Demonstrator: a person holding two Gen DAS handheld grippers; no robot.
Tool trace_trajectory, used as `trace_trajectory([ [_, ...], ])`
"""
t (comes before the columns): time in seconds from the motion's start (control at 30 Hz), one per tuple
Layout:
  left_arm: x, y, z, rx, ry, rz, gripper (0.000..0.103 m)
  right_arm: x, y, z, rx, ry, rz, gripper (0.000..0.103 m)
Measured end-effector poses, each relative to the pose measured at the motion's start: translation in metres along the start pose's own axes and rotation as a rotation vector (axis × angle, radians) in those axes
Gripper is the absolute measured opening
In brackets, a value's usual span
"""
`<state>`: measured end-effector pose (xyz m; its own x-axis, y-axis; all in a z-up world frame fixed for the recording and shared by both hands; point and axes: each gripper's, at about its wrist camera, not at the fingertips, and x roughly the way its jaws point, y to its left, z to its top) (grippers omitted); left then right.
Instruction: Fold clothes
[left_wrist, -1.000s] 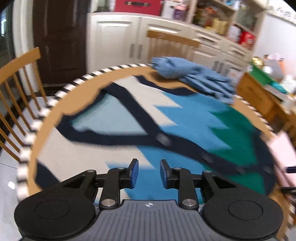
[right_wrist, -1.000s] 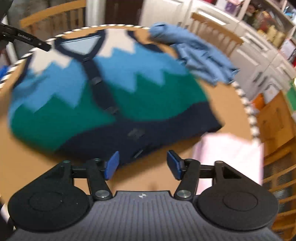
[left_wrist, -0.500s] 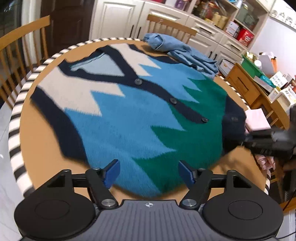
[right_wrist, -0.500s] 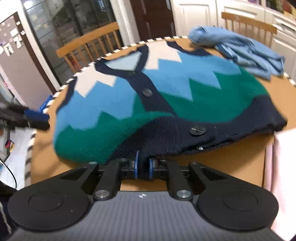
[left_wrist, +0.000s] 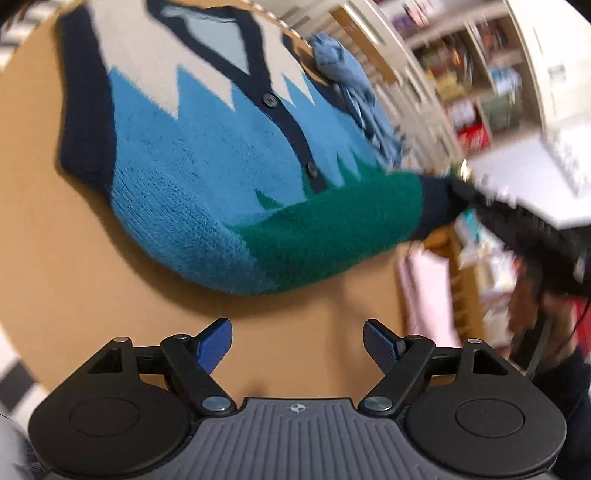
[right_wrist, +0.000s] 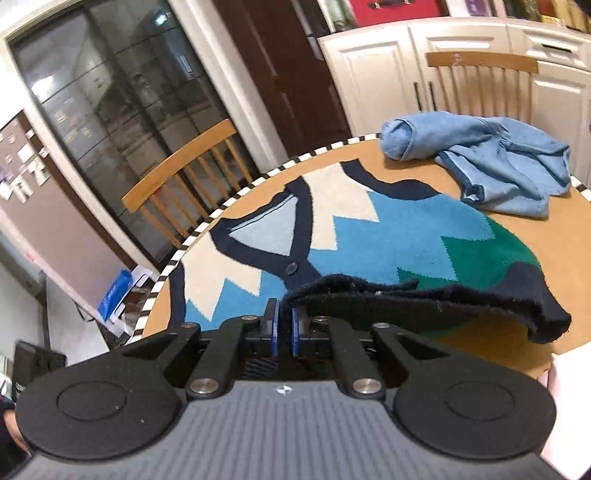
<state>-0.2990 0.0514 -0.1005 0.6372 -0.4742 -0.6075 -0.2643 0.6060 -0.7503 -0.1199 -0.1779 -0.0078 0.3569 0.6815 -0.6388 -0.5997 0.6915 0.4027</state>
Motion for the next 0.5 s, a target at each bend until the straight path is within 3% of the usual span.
trace_trajectory([
  [0.17,0.022,0.002,-0.004,-0.030,-0.075,-0.063,0.080,-0.002,-0.003,-0.010,0.043,0.045,-0.007,0.007],
  [0.43,0.020,-0.013,-0.005,-0.041,-0.227,-0.083,0.079,-0.008,-0.014,-0.029,0.119,0.097,-0.050,0.007],
  [0.5,0.017,-0.018,-0.002,-0.044,-0.258,-0.086,0.066,-0.008,-0.016,-0.032,0.125,0.108,-0.066,0.008],
])
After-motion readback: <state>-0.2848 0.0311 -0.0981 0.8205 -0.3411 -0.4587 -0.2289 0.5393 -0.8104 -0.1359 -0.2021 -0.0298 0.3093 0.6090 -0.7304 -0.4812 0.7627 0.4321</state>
